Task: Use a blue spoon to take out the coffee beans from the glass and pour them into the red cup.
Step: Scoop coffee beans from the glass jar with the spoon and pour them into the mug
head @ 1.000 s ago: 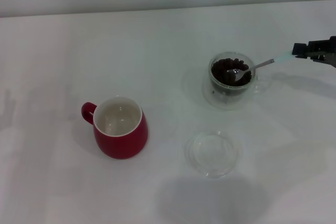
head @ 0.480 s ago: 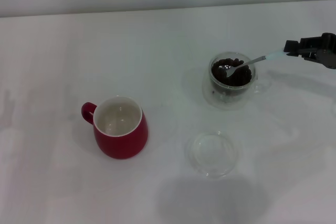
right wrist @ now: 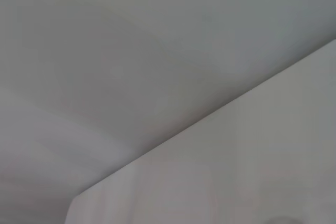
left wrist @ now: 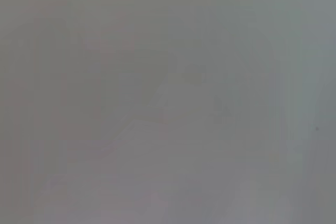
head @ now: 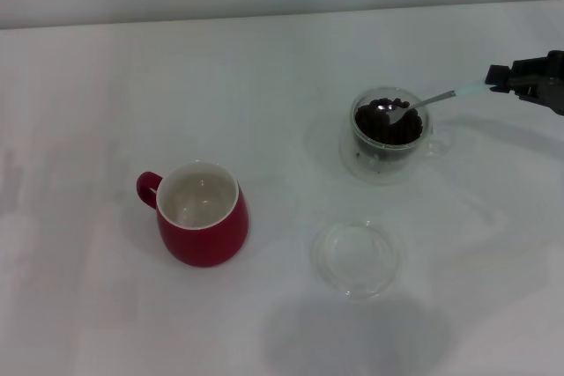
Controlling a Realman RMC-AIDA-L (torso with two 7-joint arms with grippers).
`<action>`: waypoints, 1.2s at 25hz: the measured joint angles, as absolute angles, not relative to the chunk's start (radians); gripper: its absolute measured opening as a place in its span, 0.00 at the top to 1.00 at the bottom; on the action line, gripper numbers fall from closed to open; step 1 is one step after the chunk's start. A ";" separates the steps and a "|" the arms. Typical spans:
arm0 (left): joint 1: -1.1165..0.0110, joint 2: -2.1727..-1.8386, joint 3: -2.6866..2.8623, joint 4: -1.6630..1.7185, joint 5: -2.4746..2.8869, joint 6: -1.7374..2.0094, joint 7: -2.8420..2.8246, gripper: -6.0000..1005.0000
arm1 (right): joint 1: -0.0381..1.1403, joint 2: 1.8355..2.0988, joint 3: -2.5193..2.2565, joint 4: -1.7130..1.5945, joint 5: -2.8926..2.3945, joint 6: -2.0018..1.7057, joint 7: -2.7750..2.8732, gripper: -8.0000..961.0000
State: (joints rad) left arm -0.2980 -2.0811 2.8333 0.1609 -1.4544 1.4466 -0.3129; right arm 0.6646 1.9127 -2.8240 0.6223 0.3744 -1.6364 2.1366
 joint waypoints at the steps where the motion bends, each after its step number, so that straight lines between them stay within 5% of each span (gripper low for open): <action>1: -0.298 -2.081 2.833 0.159 -1.454 1.447 -0.313 0.27 | 0.663 1.911 -2.824 0.622 0.374 -1.634 2.143 0.84; 15: -0.311 -2.079 2.832 0.138 -1.457 1.445 -0.313 0.27 | 0.631 1.855 -2.822 0.521 0.399 -1.640 2.168 0.84; 26: -0.312 -2.080 2.832 0.125 -1.459 1.445 -0.313 0.27 | 0.622 1.853 -2.822 0.519 0.425 -1.680 2.178 0.84; 30: -0.315 -2.080 2.832 0.124 -1.459 1.445 -0.313 0.27 | 0.628 1.870 -2.823 0.519 0.435 -1.712 2.173 0.84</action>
